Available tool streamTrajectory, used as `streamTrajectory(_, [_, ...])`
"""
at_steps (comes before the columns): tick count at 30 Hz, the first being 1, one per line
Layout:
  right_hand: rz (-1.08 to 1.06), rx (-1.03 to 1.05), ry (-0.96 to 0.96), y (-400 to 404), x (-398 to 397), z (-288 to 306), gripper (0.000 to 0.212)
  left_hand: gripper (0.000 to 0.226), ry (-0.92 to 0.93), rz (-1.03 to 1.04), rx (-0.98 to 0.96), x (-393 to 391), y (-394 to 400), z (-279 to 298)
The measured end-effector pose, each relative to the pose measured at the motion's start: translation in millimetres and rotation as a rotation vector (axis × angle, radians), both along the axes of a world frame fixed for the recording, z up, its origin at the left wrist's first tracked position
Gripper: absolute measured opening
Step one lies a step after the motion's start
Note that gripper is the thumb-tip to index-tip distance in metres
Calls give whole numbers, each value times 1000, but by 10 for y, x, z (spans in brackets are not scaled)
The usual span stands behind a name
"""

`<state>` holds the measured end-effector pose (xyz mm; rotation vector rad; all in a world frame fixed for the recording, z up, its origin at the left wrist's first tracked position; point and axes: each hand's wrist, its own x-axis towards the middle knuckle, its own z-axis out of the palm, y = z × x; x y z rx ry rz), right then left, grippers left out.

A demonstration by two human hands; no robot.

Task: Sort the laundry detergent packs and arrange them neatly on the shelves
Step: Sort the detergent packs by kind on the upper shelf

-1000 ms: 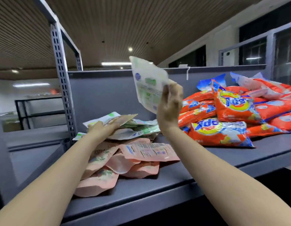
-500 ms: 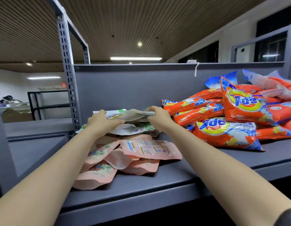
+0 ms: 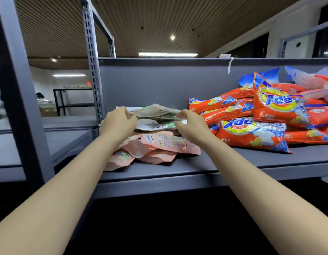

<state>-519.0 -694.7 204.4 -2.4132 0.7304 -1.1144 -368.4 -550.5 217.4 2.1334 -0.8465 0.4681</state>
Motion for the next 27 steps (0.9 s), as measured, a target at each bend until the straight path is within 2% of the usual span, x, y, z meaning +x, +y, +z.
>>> streamTrajectory(4, [24, -94, -14, 171, -209, -148, 36, 21, -46, 16, -74, -291, 255, -147])
streamTrajectory(7, [63, -150, 1, 301, -321, -237, 33, 22, -80, 45, -58, -467, 455, -289])
streamTrajectory(12, [118, -152, 30, 608, -405, -360, 34, 21, -87, 56, -58, -668, 859, -444])
streamTrajectory(16, [181, -138, -26, 963, -466, -464, 33, 15, -125, 42, -90, -799, 1240, -597])
streamTrajectory(22, [296, -139, 15, 1670, -435, -664, 27, 15, -163, 40, -94, -782, 1970, -892])
streamTrajectory(27, [313, -117, 28, 2361, -282, -983, 26, 16, -116, 36, 13, -564, 2774, -1205])
